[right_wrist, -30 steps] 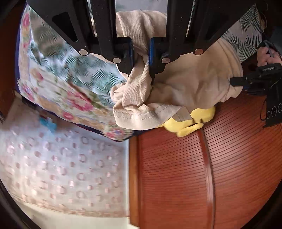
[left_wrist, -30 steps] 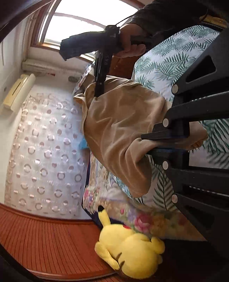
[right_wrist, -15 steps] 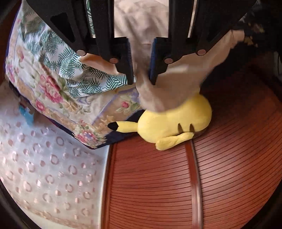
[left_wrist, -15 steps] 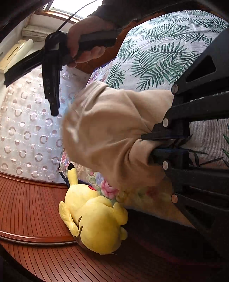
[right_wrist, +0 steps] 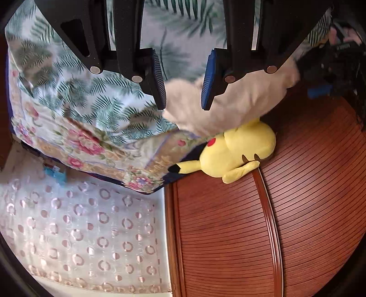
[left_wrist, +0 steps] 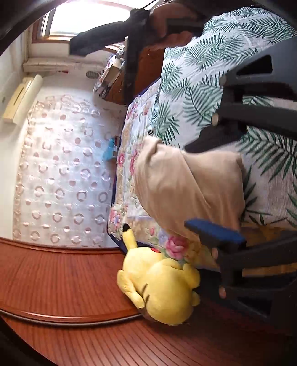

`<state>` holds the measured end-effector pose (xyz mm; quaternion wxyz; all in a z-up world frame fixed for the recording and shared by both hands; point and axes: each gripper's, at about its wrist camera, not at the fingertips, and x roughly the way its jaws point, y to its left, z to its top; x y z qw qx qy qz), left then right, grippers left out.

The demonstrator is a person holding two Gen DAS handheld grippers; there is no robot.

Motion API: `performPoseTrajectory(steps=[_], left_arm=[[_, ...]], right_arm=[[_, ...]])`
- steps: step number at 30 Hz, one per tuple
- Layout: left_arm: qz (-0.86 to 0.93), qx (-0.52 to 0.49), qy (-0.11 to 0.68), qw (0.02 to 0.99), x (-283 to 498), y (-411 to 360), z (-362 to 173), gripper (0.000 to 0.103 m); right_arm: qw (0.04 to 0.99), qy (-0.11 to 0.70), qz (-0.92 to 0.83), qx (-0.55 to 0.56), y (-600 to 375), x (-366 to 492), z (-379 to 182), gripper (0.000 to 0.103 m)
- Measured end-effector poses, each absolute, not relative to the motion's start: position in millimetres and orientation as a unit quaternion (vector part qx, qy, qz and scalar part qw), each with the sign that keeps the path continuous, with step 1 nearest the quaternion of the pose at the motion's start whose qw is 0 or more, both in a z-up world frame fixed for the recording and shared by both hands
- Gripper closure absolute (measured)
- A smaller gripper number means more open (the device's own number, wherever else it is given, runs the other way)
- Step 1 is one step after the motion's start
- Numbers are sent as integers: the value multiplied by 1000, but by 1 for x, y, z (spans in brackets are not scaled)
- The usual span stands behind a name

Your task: Fold small clothes

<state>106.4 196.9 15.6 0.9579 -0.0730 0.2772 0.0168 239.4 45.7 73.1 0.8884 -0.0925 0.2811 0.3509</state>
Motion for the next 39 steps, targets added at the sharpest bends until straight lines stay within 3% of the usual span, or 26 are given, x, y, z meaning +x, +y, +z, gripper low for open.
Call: performPoseTrajectory(steps=[1,6,8,12,28,39], left_arm=[[11,-71,270,960,105,191,21,21],[-18,-54,252,966,99,152,39,19],[-22,-46,250,967,98,134,44,19],[-34,-40,243,969,91,100,55,19],[-49,-4,215,975,67,8,86,19],[-46,-3,224,973,52,-10,85,19]], right_arm=[[892,278,345,-88,34,227,73,70],[911,270,308,-51,-27,165,73,68],[918,265,291,-38,-51,138,75,61],[929,265,259,-26,-80,92,75,34],[973,171,156,13,-118,-50,88,34],[980,146,136,15,-107,-82,63,34]])
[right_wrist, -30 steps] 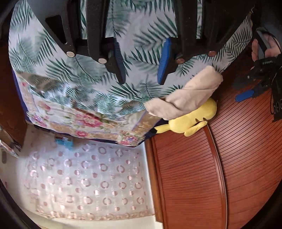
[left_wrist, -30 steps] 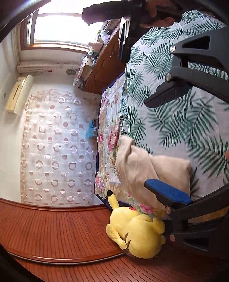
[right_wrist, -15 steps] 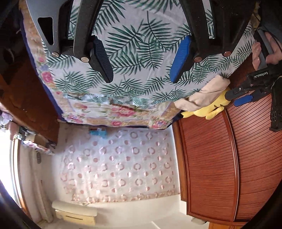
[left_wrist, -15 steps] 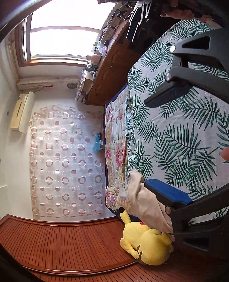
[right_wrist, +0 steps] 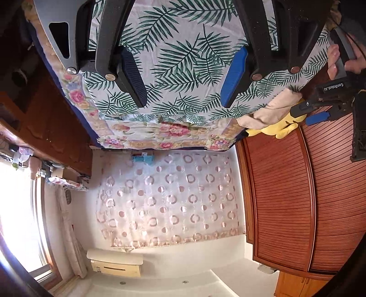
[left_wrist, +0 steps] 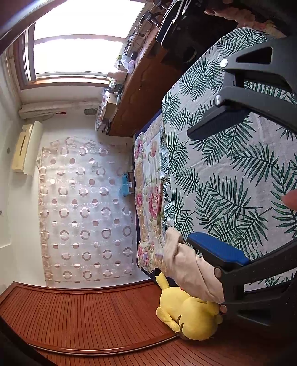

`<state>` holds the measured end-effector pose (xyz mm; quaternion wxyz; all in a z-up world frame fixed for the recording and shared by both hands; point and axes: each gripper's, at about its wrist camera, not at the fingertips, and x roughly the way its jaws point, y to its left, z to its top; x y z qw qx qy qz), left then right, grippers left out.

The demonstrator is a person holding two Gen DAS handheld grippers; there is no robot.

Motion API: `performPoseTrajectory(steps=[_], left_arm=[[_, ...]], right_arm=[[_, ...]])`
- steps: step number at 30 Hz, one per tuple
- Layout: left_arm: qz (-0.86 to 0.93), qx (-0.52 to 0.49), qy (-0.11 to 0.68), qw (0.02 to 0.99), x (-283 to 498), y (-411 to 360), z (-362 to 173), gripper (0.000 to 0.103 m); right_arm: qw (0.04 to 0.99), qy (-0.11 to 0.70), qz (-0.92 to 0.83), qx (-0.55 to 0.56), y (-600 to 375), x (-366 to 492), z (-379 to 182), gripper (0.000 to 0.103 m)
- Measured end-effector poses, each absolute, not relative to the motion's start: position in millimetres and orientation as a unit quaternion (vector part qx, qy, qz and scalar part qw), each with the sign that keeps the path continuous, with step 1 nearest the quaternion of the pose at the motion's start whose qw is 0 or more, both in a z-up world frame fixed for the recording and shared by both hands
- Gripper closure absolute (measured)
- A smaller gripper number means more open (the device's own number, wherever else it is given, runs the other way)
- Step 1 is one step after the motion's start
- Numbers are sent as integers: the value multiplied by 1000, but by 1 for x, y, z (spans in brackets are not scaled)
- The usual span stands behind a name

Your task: Fold small clothes

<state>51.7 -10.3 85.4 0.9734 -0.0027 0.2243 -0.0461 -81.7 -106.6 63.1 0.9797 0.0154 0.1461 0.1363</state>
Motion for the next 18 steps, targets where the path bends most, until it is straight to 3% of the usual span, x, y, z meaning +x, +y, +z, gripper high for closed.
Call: performPoseTrajectory(steps=[18], left_arm=[[-41,-9,209,977,38,-14,91,19]], right_arm=[[980,145,133,19,-124,-73,58,34]])
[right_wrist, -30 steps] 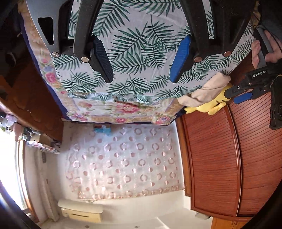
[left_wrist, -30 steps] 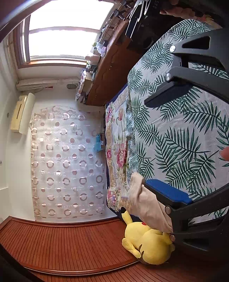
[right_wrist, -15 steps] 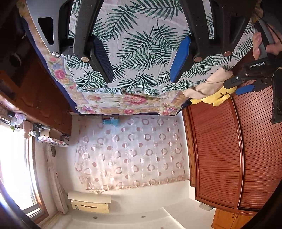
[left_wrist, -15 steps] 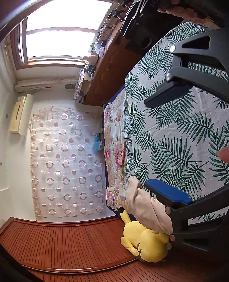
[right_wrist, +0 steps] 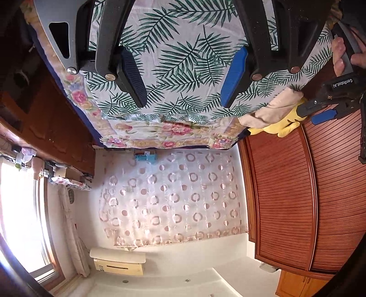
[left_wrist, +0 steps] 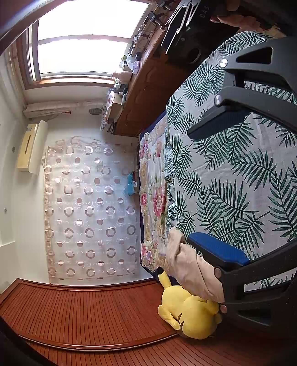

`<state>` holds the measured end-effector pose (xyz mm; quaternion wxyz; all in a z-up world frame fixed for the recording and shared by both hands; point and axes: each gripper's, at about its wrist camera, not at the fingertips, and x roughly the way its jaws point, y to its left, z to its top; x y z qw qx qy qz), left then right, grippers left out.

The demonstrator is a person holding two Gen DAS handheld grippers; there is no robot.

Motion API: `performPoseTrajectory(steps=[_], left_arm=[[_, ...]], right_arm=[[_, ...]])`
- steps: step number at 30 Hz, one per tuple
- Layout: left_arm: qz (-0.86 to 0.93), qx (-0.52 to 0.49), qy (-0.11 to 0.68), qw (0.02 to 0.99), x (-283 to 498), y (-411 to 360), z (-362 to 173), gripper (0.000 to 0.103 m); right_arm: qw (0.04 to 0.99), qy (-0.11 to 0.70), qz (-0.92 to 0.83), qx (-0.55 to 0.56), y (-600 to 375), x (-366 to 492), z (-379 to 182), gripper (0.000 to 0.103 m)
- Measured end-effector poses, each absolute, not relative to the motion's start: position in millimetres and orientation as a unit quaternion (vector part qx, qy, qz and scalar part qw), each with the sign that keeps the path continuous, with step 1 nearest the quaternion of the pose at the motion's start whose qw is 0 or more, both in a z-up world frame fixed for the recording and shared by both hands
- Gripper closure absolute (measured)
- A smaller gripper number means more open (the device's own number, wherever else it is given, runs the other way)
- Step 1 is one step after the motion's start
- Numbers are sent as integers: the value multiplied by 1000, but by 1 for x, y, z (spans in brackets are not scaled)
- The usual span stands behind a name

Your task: Fold small clothes

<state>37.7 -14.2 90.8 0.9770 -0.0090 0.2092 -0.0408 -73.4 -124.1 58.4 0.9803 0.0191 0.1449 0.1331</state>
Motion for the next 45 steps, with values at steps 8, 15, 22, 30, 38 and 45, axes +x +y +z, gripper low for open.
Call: performPoseTrajectory(steps=[8,15,22,30,38,45], left_arm=[[-40,-10,210,977,38,-13,90,19],[-40,-9,209,977,38,-13,90,19],[-40,-9,209,977,38,-13,90,19],[-39,-8,208,977,37,-13,91,19],[-38,-7,205,978,35,-12,94,19],[-38,-7,205,978,35,-12,94,19]], right_arm=[[980,145,135,21,-130,-71,58,34],[980,143,135,22,-134,-71,58,34],[980,142,134,22,-137,-69,56,34],[981,142,134,21,-139,-68,56,34],[980,143,135,21,-142,-65,57,34],[980,143,135,20,-144,-64,57,34]])
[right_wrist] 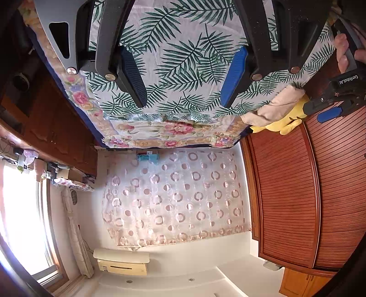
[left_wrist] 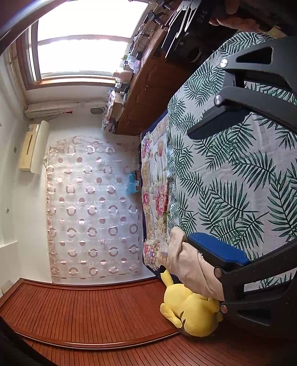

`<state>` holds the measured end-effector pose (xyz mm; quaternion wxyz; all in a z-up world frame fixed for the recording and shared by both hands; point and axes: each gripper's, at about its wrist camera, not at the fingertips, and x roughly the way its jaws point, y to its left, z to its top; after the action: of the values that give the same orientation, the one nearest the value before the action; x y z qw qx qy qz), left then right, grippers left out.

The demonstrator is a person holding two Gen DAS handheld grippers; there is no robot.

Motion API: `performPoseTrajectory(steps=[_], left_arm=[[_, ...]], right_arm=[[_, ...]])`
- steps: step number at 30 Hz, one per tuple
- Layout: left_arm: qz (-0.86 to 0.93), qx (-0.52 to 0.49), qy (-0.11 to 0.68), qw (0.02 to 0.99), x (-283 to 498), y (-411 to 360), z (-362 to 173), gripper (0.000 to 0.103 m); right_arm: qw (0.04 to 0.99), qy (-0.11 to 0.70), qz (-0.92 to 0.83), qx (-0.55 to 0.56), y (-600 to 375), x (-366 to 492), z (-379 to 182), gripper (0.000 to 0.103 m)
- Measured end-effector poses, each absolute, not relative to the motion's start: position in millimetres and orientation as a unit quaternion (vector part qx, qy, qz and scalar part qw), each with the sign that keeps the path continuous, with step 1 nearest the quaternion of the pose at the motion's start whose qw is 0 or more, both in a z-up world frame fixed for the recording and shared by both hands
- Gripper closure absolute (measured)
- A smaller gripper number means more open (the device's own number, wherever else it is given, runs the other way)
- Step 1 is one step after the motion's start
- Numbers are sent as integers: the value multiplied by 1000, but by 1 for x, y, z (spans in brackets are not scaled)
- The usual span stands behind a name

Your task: Fold small clothes

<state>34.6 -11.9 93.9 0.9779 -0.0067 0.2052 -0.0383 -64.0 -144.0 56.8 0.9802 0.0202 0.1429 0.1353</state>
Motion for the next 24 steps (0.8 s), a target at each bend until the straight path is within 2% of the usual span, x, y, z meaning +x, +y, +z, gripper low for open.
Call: performPoseTrajectory(steps=[24], left_arm=[[-35,-8,208,978,32,-10,96,19]], right_arm=[[981,141,135,18,-145,-64,54,34]])
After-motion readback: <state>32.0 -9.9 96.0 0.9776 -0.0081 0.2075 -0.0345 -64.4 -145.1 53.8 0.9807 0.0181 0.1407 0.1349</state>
